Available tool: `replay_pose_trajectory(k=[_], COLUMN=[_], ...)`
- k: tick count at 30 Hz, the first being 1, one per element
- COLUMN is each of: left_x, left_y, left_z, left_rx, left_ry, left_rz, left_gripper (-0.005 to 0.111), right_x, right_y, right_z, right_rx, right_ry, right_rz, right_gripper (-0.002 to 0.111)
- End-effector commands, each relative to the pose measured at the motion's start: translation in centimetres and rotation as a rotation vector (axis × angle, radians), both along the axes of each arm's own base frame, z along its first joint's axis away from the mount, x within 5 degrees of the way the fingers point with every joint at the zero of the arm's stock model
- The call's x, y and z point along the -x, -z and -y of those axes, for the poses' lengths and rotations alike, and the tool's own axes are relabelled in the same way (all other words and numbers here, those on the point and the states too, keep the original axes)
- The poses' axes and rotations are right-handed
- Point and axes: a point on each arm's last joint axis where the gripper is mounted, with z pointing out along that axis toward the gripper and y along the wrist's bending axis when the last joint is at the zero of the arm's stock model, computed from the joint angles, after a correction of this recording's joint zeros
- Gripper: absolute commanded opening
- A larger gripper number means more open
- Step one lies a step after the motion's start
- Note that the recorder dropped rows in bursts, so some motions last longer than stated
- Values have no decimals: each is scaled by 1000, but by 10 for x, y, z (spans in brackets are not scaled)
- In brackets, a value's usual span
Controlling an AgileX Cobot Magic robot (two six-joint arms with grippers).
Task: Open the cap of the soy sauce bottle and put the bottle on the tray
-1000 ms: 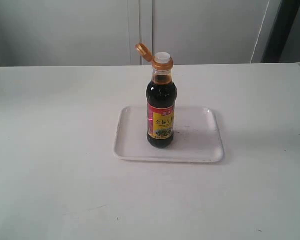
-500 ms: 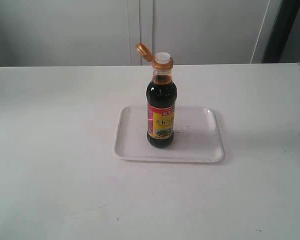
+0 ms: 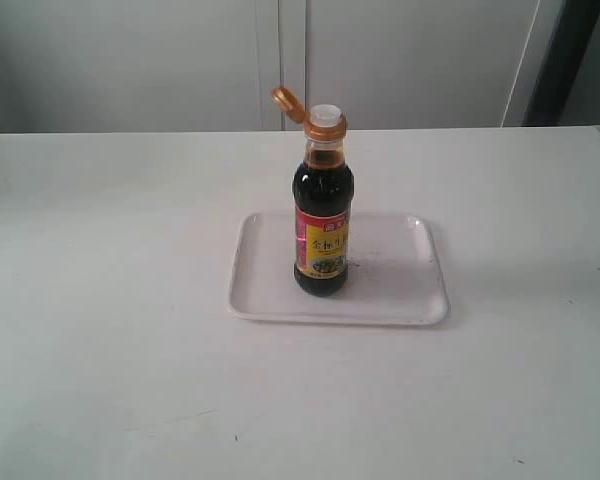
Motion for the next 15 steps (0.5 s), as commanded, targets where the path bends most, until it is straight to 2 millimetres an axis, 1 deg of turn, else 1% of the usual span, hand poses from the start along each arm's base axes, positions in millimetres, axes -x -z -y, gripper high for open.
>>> replay_pose_trajectory(k=[1, 5, 8, 10, 13, 15], left_x=[0, 0, 0, 0, 0, 0], left_y=[1, 1, 1, 1, 1, 1], left_z=[0, 0, 0, 0, 0, 0], left_rx=[16, 16, 16, 14, 14, 14], left_ry=[-2, -2, -2, -3, -3, -3], left_rz=[4, 4, 4, 4, 4, 4], left_gripper=[0, 0, 0, 0, 0, 0], right_x=[0, 1, 9, 17, 27, 33], right_y=[-1, -2, -8, -11, -8, -2], right_z=[0, 0, 1, 1, 2, 2], right_rx=[1, 0, -12, -34, -40, -41], right_ry=[-2, -2, 0, 4, 4, 4], right_rz=[17, 26, 71, 93, 106, 108], right_gripper=[0, 0, 0, 0, 0, 0])
